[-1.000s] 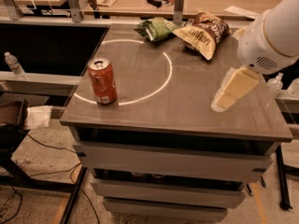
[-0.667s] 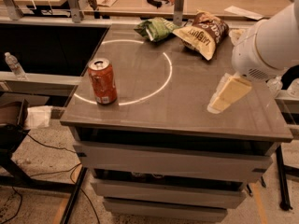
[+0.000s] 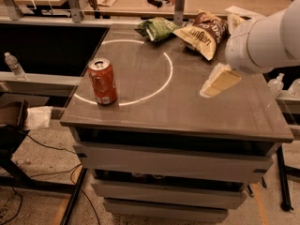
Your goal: Move green jalapeno chip bag near coke can
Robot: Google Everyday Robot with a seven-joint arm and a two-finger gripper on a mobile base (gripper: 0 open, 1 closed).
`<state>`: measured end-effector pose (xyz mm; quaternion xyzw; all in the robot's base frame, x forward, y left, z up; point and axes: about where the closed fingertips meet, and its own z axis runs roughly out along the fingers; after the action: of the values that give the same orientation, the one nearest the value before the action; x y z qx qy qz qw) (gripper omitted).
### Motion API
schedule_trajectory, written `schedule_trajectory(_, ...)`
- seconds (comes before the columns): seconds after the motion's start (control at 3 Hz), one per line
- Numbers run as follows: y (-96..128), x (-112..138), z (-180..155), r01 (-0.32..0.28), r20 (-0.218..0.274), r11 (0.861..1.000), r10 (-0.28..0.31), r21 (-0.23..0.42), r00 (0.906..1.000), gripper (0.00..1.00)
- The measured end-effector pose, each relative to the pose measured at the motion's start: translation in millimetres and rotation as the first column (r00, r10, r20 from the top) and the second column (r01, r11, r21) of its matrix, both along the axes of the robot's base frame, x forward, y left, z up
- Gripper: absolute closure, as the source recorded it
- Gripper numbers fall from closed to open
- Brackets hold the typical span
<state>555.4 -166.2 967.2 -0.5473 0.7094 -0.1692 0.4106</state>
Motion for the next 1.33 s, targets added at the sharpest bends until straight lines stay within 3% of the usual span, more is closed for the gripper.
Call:
schedule_trajectory(0.67, 1.9, 2.2, 2.3, 0.005, -0.004, 1.0, -0.005, 0.028, 1.0, 0.0)
schedule_trajectory(1.0, 4.0, 26.7, -8.7, 0.039, 0.017, 0.998, -0.04, 0.047, 0.9991, 0.0)
schedule_trajectory(1.33, -12.0, 64.6, -10.8, 0.118, 0.078, 0.992, -0.122, 0.053, 0.9895, 0.0)
